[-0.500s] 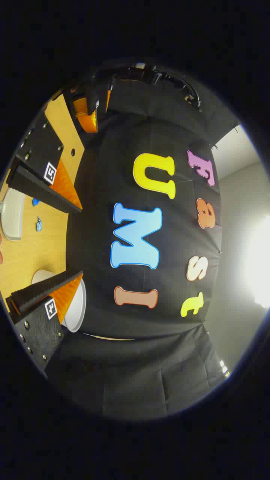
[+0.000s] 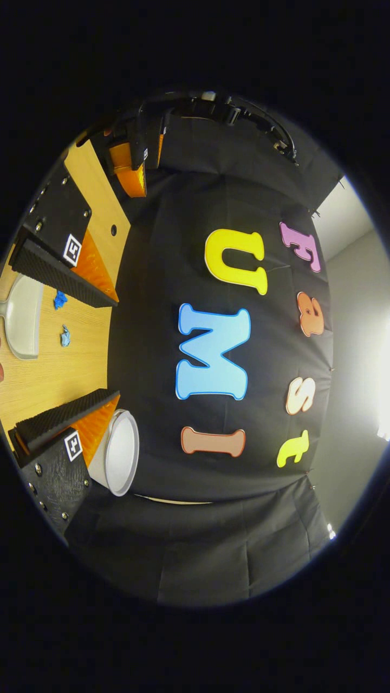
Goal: Pick up the small broom and dustpan from the desktop, sweep the trash into the dustpan with the broom, and then empty the trash into the garbage bin.
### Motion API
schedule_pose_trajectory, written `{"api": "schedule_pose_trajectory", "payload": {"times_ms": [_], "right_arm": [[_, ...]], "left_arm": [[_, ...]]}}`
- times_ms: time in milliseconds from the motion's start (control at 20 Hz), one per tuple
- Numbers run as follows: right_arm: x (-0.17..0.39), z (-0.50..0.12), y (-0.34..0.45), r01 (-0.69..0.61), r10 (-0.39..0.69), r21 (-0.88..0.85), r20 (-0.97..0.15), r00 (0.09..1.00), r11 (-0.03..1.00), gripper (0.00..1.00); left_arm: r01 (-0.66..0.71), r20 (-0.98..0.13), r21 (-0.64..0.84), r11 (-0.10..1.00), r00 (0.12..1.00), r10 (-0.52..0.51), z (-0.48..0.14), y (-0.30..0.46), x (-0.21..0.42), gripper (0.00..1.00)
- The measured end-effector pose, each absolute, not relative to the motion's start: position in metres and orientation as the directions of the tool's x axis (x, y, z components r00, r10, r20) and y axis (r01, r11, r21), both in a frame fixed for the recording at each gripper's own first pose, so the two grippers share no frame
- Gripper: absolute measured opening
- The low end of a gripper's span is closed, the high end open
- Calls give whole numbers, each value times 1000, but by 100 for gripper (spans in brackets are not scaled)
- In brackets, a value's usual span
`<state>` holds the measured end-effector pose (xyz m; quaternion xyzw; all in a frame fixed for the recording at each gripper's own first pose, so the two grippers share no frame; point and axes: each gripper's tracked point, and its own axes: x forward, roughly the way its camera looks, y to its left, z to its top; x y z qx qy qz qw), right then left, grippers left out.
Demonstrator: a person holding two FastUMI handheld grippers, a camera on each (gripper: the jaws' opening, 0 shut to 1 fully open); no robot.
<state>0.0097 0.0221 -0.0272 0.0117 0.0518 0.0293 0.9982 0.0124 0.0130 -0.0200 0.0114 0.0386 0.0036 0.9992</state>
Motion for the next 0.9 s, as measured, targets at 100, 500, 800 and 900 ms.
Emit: {"api": "schedule_pose_trajectory", "payload": {"times_ms": [100,500,800,900], "right_arm": [[11,-48,32,-84,89,35,-174,981,996,94],[-19,-187,69,-148,212,154,-622,753,977,95],[-49,-249,76,-114,230,201,-778,585,973,95],[-62,-263,83,-103,239,218,-817,525,971,95]], "left_arm": [[-5,-154,30,1000,988,10,-43,16,19,100],[47,-543,79,996,840,4,-199,42,8,92],[41,-706,94,995,707,38,-276,68,-5,97],[33,-745,100,994,665,53,-295,78,-10,97]]}}
